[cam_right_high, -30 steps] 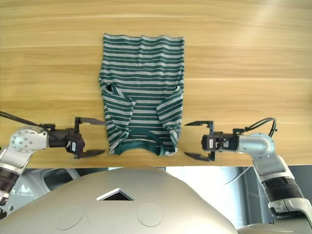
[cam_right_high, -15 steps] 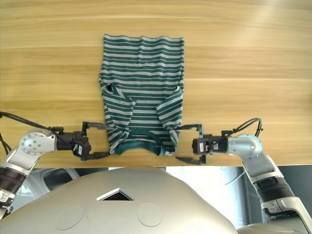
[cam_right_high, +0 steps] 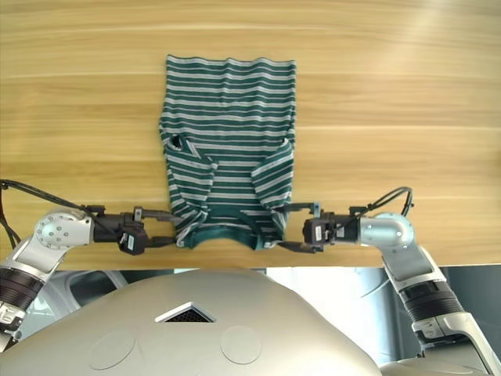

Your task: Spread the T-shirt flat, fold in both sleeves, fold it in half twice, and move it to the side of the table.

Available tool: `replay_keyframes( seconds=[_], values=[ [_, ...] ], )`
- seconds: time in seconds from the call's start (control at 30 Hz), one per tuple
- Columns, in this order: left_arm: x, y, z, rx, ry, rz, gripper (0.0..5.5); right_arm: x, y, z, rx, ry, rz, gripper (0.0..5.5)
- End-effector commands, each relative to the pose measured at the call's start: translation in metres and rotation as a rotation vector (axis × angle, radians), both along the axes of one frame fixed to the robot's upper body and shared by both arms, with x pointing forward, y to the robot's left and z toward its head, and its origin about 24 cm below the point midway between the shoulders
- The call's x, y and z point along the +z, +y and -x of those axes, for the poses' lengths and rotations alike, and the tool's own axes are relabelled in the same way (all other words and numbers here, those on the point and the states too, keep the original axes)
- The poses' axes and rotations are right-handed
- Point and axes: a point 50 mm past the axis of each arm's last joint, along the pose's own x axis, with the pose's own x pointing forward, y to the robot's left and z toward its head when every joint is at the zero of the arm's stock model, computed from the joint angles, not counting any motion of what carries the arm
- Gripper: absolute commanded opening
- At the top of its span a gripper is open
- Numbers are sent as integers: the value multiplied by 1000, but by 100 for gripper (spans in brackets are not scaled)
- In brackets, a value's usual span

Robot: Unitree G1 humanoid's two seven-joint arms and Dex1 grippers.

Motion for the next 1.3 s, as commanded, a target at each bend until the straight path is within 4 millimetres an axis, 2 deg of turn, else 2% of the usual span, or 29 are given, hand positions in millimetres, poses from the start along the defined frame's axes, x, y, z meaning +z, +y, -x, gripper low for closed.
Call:
replay_keyframes(
  seconds=[0.03, 0.4, 0.6, 0.87, 0.97, 1.13, 1.3],
  values=[
    [3, 0, -3, -4, -18, -1, 170, 6, 1, -3, 7, -22, -5, 293],
    [3, -3, -5, 1, -24, 14, 1, 3, 0, -6, -6, -21, 6, 102],
    [3, -5, -7, 5, -29, 23, 0, 1, 0, -7, -9, -19, 6, 2],
    [3, -6, -6, -1, -27, 30, 0, 1, 2, -8, -7, -22, -1, 0],
    [9, -5, -2, -20, -10, 49, 0, 4, 1, -8, -4, -32, -10, 0],
    [17, 3, 1, -27, -8, 52, 0, 20, -5, -6, 10, -63, -32, 0],
    [27, 7, 2, -21, -28, 62, 0, 32, -12, 4, 42, -61, -64, 0]
  ],
)
